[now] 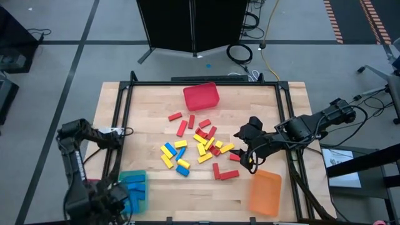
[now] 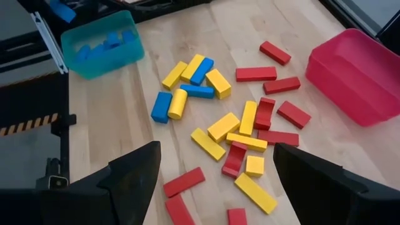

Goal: Sort blocks
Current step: Put the blue block into the green bin

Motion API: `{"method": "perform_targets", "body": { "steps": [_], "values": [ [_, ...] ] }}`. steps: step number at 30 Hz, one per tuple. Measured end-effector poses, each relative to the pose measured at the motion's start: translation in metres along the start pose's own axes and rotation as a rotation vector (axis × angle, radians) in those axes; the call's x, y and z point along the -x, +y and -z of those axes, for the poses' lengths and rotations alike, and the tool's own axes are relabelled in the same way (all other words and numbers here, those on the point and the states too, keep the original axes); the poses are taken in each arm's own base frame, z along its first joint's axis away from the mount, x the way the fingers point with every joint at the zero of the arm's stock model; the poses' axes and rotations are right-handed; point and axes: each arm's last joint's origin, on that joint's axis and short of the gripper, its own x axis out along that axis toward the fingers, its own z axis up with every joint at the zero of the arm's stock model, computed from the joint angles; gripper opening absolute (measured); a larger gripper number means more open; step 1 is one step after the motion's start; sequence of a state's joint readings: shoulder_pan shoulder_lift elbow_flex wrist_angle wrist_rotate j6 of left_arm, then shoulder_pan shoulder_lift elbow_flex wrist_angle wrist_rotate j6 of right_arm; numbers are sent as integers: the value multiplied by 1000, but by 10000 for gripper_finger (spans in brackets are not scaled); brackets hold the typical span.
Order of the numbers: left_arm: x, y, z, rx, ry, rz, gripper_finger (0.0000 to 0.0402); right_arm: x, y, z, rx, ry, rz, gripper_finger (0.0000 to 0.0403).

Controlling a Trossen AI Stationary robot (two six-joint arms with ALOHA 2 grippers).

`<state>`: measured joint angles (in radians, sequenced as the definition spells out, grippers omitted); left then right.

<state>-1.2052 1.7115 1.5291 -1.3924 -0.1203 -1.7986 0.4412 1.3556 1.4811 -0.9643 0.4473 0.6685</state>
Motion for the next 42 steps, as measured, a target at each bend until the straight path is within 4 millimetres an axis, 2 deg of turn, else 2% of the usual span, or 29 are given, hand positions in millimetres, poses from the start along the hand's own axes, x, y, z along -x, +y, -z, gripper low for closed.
{"method": "perform_targets", "body": {
  "steps": [4,9,13,18,22,28,36,42],
  "values": [
    [-19,-13,15,-11,28,-24,105,0,1,-2,-10,-17,-10,306],
    [-45,-30,23,-75,40,-45,105,-2,4,-3,-17,-28,-19,306],
    [-62,-42,21,-128,40,-47,105,-7,7,-4,-19,-33,-27,306],
    [-73,-45,11,-200,34,-106,105,-16,12,-3,-12,-19,-22,306],
    [-74,-45,3,-253,35,-120,105,-23,16,0,-1,-1,-16,306],
    [-73,-43,3,-285,46,-134,107,-33,24,6,28,36,-16,306],
    [-72,-39,1,-309,58,-184,163,-38,28,9,36,70,-40,306],
    [-72,-39,-3,-334,62,-181,189,-38,29,8,72,57,-49,306]
  ]
}}
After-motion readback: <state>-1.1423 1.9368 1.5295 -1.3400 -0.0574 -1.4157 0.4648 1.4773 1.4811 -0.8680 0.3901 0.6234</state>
